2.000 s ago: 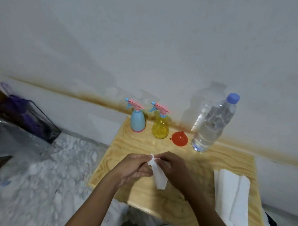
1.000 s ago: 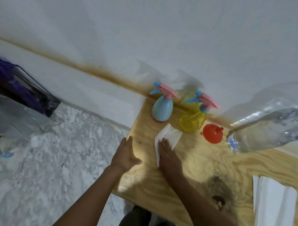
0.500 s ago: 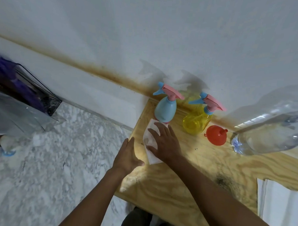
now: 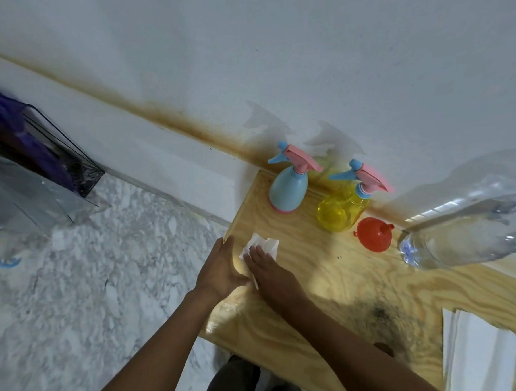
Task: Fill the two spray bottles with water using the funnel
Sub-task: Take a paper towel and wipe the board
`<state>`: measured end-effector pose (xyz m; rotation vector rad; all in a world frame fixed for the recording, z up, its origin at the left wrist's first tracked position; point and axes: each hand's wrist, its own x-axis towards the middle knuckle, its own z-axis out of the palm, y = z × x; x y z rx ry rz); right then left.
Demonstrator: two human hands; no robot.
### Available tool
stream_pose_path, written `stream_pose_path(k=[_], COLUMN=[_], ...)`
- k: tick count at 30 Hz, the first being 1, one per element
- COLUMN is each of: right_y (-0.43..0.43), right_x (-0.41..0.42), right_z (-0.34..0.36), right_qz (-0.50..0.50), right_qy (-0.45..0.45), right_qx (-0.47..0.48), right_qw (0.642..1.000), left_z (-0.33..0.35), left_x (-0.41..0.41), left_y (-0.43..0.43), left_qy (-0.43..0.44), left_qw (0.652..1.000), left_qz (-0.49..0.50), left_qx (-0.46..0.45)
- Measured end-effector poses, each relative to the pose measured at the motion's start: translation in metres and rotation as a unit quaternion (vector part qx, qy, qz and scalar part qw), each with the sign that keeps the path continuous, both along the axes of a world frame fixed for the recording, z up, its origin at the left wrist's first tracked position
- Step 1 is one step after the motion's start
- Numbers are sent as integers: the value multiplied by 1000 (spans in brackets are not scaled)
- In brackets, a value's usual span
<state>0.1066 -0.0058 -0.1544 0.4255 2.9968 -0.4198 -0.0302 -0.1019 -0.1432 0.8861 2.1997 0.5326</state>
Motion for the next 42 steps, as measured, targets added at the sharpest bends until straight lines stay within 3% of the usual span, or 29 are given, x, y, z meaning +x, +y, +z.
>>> stream_pose_path(k=[7, 16, 22, 26, 32, 42], right_y=[10, 39, -1, -15, 3, 15], right_x=[-32, -11, 28, 16, -20, 4], right_z=[6, 0, -11, -14, 3, 7], right_qz=[-15, -174, -87, -69, -43, -174], right_qy=[-34, -34, -21, 43, -45, -91], right_qx=[-76, -57, -45, -18, -85, -83], right_qw=[996, 983, 995, 997, 994, 977], left_z=[-2, -9, -12, -12, -15, -15], left_x=[0, -4, -3, -3, -4, -4], left_y=[-1, -4, 0, 2, 1, -1], left_qy=[-11, -16, -7, -4, 6, -23], left_qw=[1000, 1000, 1000, 1000, 1000, 999], left_qz=[1, -3, -6, -12, -23, -20], left_qx=[28, 2, -15, -23, -8, -33])
